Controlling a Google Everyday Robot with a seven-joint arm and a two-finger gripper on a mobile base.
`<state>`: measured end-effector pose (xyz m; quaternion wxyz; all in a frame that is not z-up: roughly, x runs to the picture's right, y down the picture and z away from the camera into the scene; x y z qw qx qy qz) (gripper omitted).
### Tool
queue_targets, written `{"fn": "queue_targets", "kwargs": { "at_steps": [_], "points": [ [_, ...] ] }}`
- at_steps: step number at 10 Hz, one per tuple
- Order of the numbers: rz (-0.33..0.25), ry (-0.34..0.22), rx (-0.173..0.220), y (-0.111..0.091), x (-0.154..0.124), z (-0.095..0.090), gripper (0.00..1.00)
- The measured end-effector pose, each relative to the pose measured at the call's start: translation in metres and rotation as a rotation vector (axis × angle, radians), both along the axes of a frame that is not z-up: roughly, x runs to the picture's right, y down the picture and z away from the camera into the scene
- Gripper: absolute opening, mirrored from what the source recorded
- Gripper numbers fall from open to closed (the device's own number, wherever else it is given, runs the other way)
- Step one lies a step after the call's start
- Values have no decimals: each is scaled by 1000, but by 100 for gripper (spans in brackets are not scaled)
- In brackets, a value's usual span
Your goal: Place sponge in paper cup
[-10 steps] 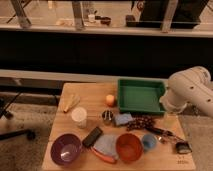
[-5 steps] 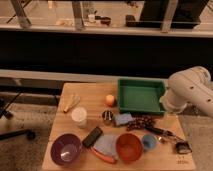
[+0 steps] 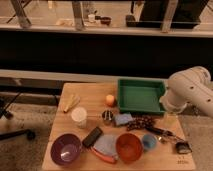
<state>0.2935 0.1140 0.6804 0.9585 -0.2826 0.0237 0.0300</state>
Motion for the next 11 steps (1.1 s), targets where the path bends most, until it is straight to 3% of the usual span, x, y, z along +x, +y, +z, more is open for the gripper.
{"fn": "queue_targets", "kwargs": {
  "at_steps": [4,11],
  "points": [
    [-3,0,-4,0,0,-1,80],
    [-100,-24,-74,4,-29,9,80]
  ]
}}
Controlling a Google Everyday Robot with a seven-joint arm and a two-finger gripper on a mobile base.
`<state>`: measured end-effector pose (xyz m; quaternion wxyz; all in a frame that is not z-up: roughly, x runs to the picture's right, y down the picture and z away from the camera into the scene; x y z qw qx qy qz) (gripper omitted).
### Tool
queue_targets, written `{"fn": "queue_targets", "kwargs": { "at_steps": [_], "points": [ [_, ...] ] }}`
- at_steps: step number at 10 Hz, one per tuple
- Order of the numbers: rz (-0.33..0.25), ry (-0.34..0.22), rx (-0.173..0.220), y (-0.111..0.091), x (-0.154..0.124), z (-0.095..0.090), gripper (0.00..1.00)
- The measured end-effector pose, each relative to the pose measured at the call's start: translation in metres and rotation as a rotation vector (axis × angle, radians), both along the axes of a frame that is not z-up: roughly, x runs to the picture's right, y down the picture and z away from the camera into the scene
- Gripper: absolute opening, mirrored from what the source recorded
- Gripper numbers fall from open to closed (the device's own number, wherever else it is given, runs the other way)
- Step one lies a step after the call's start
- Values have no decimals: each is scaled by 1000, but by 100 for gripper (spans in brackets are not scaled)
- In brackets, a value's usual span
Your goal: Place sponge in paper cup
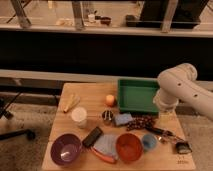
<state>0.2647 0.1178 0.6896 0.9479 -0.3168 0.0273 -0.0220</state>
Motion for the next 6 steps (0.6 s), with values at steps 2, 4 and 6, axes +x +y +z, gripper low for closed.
{"fn": "queue_targets", "kwargs": {
  "at_steps": [2,4,6],
  "points": [
    [-45,-8,-29,10,-18,8,80],
    [-68,-12,-42,16,-26,10,80],
    [-95,-26,-55,24,-38,14,80]
  ]
}}
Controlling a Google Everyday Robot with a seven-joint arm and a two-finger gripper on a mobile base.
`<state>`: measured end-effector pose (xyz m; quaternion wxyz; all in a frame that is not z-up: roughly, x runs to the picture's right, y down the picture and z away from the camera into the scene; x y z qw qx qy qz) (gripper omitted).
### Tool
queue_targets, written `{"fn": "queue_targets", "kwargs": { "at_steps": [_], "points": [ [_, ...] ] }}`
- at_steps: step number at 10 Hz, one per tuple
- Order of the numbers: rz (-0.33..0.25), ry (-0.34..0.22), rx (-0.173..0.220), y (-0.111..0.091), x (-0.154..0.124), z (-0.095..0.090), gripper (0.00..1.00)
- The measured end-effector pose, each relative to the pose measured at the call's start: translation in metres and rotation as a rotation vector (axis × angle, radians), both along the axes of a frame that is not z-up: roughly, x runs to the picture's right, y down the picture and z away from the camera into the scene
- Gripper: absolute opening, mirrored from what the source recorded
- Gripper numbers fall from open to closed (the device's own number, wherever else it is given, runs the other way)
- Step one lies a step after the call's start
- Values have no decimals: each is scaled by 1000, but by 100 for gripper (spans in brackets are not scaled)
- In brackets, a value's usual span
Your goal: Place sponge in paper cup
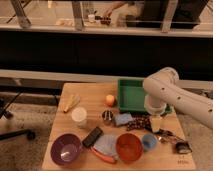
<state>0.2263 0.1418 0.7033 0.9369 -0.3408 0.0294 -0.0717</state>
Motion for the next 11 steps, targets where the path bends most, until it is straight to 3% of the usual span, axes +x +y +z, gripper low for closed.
{"fn": "queue_targets", "kwargs": {
  "at_steps": [5,11],
  "points": [
    [-34,-49,-12,18,-17,6,80],
    [-66,-109,-19,32,-45,25,80]
  ]
}}
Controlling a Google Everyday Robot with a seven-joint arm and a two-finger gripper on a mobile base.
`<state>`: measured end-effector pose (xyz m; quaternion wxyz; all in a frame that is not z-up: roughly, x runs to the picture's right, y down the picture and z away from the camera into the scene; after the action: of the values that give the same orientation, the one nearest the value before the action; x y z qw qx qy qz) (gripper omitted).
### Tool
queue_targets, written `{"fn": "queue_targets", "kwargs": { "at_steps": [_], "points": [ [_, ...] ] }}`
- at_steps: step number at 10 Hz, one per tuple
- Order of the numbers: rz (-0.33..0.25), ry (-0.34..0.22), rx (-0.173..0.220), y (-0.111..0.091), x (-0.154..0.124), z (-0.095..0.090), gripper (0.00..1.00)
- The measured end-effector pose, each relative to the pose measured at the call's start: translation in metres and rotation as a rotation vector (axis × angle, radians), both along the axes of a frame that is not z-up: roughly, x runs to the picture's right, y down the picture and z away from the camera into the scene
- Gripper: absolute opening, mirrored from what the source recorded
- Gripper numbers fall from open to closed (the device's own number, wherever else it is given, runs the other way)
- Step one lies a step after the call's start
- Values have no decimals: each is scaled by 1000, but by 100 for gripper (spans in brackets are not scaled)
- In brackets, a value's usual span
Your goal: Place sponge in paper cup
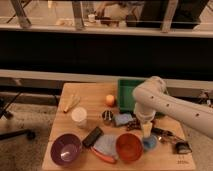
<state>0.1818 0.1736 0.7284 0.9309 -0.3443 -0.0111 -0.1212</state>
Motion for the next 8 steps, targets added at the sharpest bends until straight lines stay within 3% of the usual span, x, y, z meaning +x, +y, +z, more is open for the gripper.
{"fn": "queue_targets", "kwargs": {
  "at_steps": [8],
  "points": [
    [-37,-37,-18,3,-31,32,80]
  ]
}}
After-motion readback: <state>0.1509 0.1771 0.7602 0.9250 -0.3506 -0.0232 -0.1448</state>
